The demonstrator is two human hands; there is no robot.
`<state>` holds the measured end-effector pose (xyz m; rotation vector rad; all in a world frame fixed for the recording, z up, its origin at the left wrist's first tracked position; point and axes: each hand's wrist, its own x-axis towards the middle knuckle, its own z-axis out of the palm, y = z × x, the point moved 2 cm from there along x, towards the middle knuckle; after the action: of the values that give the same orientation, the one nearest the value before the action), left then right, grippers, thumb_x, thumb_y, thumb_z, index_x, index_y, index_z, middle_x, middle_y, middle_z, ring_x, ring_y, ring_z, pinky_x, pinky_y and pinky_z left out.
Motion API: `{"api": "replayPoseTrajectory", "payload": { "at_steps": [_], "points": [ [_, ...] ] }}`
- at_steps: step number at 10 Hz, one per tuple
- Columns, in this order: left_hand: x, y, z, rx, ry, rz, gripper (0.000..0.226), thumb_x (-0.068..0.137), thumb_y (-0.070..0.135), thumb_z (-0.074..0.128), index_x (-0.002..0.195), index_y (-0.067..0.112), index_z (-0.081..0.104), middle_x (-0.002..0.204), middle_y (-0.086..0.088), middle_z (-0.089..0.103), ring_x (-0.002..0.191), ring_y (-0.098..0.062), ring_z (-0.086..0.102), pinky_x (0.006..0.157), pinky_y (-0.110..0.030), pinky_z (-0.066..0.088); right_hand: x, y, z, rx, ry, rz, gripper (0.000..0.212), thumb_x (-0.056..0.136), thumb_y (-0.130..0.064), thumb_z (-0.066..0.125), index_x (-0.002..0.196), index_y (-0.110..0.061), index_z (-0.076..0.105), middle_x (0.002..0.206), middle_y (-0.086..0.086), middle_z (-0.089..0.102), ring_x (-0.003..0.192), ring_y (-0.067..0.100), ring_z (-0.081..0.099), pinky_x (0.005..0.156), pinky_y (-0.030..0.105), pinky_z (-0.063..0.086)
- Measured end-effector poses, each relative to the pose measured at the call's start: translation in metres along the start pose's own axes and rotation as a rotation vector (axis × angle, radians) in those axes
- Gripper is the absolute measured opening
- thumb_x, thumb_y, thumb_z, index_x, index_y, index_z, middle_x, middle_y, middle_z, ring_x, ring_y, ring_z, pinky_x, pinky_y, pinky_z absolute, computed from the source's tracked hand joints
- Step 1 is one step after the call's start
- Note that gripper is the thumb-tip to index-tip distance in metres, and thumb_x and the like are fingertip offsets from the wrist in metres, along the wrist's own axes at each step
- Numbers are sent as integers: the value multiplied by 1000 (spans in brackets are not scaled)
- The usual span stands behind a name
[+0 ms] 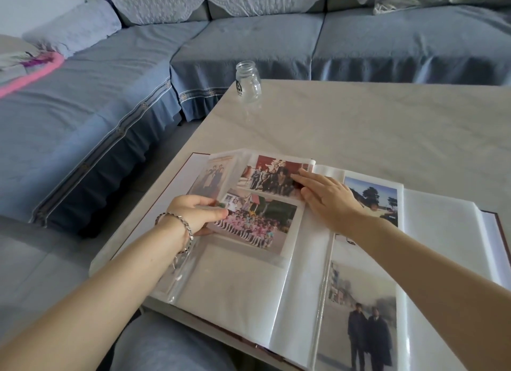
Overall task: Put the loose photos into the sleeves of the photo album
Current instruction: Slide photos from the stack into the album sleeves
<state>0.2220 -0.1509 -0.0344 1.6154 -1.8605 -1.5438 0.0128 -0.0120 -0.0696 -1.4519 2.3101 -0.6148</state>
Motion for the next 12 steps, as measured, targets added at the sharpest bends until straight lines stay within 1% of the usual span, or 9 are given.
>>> {"api": "replayPoseTrajectory", "payload": {
  "at_steps": [1,2,4,5,6,7,8,10,12],
  "points": [
    [-1,4,-2,49,-6,51,20,73,11,77,84,19,63,88,-5,67,71,-16,63,54,-20,56,1,1,-3,3,-4,-8,41,101,-35,27,141,-37,35,151,-18,25,137,12,25,111,33,16],
    [-2,9,-4,57,-58,35,9,79,10,72,82,12,65,80,-4,69,66,-11,61,58,-22,54,2,0,-3,-3,-7,-6,41,101,-35,30,141,-36,35,151,-18,25,137,13,24,111,34,17],
    [-2,13,-11,-16,-50,-14,15,78,-2,69,74,6,57,75,-11,69,67,-17,65,50,-22,55,2,0,-3,-23,-24,-2,41,101,-36,30,142,-35,34,152,-17,24,137,13,23,112,35,16],
    [-2,12,-14,13,-32,-10,21,74,1,74,88,7,60,68,-7,71,55,-9,64,49,-19,54,2,0,-3,-17,-23,2,41,101,-36,30,142,-36,34,152,-17,24,138,13,22,112,35,15],
    [-3,9,-14,80,-57,-22,27,70,9,79,92,8,63,71,-5,72,61,-9,64,56,-21,54,2,0,-3,-19,-21,1,41,101,-36,30,142,-35,34,152,-17,24,138,12,22,112,34,15],
    [-4,6,-13,185,-54,-8,24,67,20,82,84,8,68,73,-6,70,62,-12,60,55,-22,52,3,0,-3,-17,-20,1,41,101,-37,30,142,-35,34,152,-17,24,138,12,22,112,34,15],
    [-4,4,-11,181,-45,2,22,69,18,81,82,6,68,76,-10,68,65,-15,58,60,-25,52,3,-1,-2,-20,-22,0,42,101,-37,30,142,-35,34,152,-17,24,138,12,22,112,35,16],
    [-12,2,-2,318,135,265,16,71,16,79,65,14,64,64,-1,64,60,-14,56,64,-23,44,3,-1,-1,-26,-27,5,42,101,-37,29,143,-35,33,152,-17,23,138,13,21,112,36,15],
    [-22,1,1,299,294,409,23,70,13,79,58,21,62,64,6,66,68,-13,63,68,-27,50,3,0,0,-30,-24,6,42,101,-38,28,143,-36,32,152,-17,22,138,12,20,112,35,14]
  ]
}}
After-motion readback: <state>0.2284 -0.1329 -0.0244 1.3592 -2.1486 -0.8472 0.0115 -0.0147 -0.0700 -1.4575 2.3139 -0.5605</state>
